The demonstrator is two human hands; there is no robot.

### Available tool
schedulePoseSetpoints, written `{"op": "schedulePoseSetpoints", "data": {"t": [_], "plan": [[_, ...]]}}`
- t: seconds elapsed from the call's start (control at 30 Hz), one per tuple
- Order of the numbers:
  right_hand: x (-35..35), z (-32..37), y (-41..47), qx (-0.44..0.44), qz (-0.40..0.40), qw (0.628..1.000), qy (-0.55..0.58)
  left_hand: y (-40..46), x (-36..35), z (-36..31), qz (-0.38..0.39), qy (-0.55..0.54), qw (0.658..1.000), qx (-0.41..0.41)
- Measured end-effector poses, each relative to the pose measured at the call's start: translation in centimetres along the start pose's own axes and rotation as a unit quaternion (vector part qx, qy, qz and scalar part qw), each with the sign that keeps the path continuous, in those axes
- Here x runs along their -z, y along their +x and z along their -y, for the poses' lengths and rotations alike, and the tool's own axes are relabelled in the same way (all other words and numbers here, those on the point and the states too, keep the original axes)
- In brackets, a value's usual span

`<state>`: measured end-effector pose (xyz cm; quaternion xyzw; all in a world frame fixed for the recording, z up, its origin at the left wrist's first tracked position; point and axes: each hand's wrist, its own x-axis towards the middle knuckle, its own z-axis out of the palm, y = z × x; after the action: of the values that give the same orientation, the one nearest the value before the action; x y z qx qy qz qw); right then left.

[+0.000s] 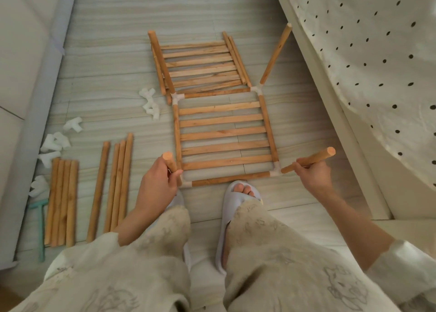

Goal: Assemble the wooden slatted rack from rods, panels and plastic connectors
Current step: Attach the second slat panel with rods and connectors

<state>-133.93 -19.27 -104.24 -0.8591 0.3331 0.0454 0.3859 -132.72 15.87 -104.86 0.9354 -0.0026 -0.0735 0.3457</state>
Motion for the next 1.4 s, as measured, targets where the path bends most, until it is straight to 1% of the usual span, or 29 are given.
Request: {"op": "schedulePoseSetpoints", "data": {"t": [0.1,0.23,0.37,0.43,0.53,0.63,0.67,0.73,0.8,0.87,0.93,1.0,1.07,1.17,1.27,1.4], "plan": [[0.0,-0.8,-0.5,0.024,0.006,1.000,-0.015,-0.1,-0.1,0.8,-0.002,0.033,0.999,-0.024],[-0.6,-0.7,-0.5,0.045,-0.018,0.999,-0.013,0.4,0.7,0.8,0.030,-0.015,0.999,-0.007],[-0.5,-0.9,0.0,0.049,-0.003,0.999,-0.022,0.6,1.1,0.7,0.038,0.009,0.999,-0.030],[-0.4,-0.9,0.2,0.048,0.002,0.998,-0.026,0.6,1.2,0.6,0.040,-0.001,0.999,-0.037],[-0.3,-0.7,0.6,0.054,0.003,0.998,-0.030,0.7,1.3,0.0,0.014,-0.031,0.999,-0.034],[0.1,0.5,0.8,0.058,0.018,0.998,-0.035,1.5,1.4,-1.1,-0.031,-0.121,0.992,0.003],[0.3,1.3,0.6,0.063,0.009,0.998,-0.008,1.9,1.5,-1.3,-0.043,-0.149,0.988,0.021],[0.5,3.2,-0.3,0.069,-0.024,0.990,0.119,2.6,2.0,-1.6,-0.068,-0.196,0.977,0.043],[0.5,4.7,-1.2,0.061,-0.069,0.964,0.249,2.6,2.5,-2.2,-0.100,-0.247,0.963,0.035],[0.1,5.5,-1.9,0.051,-0.103,0.939,0.325,2.5,3.0,-3.3,-0.132,-0.288,0.948,0.018],[-0.3,5.7,-2.3,0.043,-0.111,0.919,0.375,2.7,3.2,-3.9,-0.152,-0.305,0.940,-0.004],[-0.7,6.0,-2.6,0.045,-0.110,0.918,0.377,2.9,3.3,-3.8,-0.146,-0.315,0.938,-0.010],[-1.2,5.9,-2.8,0.059,-0.114,0.922,0.366,3.0,2.9,-3.3,-0.146,-0.315,0.938,0.010],[-1.6,5.0,-3.0,0.082,-0.108,0.920,0.368,3.0,2.0,-2.4,-0.167,-0.327,0.929,0.040],[-1.7,3.3,-2.6,0.128,-0.067,0.923,0.358,3.2,1.8,-2.1,-0.155,-0.333,0.930,0.028],[-1.5,2.7,-2.0,0.145,-0.020,0.932,0.331,3.6,2.5,-1.9,-0.131,-0.341,0.931,0.016]]}}
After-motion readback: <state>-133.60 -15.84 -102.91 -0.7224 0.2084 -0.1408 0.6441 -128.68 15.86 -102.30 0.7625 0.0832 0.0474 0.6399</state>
